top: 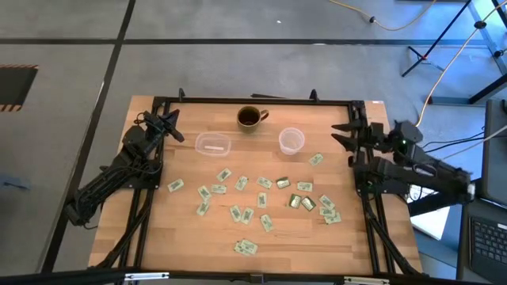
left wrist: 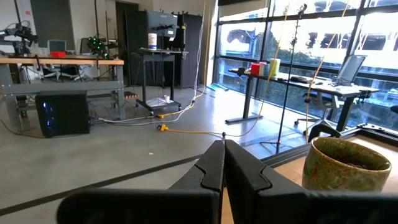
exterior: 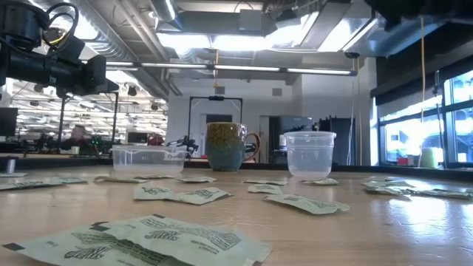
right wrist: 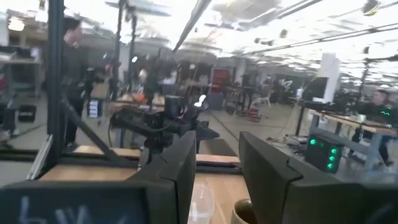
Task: Pick and place Stevia / Truvia into bins
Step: Put the green stevia packet into the right transparent container
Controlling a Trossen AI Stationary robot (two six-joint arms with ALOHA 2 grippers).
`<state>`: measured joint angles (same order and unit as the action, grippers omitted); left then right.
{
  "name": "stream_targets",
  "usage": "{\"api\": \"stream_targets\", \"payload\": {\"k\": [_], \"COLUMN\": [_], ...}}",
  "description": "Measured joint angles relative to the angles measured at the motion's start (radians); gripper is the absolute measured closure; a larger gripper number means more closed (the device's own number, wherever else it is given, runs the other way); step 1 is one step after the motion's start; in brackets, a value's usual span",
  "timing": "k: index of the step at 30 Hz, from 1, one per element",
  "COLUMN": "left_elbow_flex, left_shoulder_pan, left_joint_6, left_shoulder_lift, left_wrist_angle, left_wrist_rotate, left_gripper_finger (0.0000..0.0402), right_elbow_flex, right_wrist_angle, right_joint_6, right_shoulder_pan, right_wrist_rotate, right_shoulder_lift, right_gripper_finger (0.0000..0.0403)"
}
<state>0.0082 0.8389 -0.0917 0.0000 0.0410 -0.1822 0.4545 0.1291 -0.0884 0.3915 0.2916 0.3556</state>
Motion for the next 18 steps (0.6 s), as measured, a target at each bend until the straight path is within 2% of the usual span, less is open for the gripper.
{"api": "stream_targets", "payload": {"k": [3,6,11,15,18], "left_elbow_flex": [0.0,0.0,0.0,0.0,0.0], "left_shoulder_pan": [0.0,0.0,0.0,0.0,0.0], "left_joint_6": [0.0,0.0,0.0,0.0,0.0], "left_shoulder_lift": [0.0,0.0,0.002,0.002,0.002], "left_wrist_angle": [0.0,0.0,0.0,0.0,0.0], "left_wrist_rotate": [0.0,0.0,0.0,0.0,0.0], "left_gripper_finger": [0.0395,0.0395,0.0395,0.0396,0.0395], "right_elbow_flex": [0.12,0.254,0.451,0.547,0.571], "right_wrist_angle": [-0.042,-0.169,-0.406,-0.564,-0.616], "right_joint_6": [-0.061,-0.103,-0.106,-0.096,-0.068], "right_shoulder_pan": [-0.048,-0.097,-0.19,-0.264,-0.312], "right_wrist_rotate": [-0.001,-0.002,-0.085,-0.187,-0.218], "right_shoulder_lift": [0.168,0.334,0.586,0.758,0.867], "right_gripper_finger": [0.0276,0.0276,0.0276,0.0276,0.0276]}}
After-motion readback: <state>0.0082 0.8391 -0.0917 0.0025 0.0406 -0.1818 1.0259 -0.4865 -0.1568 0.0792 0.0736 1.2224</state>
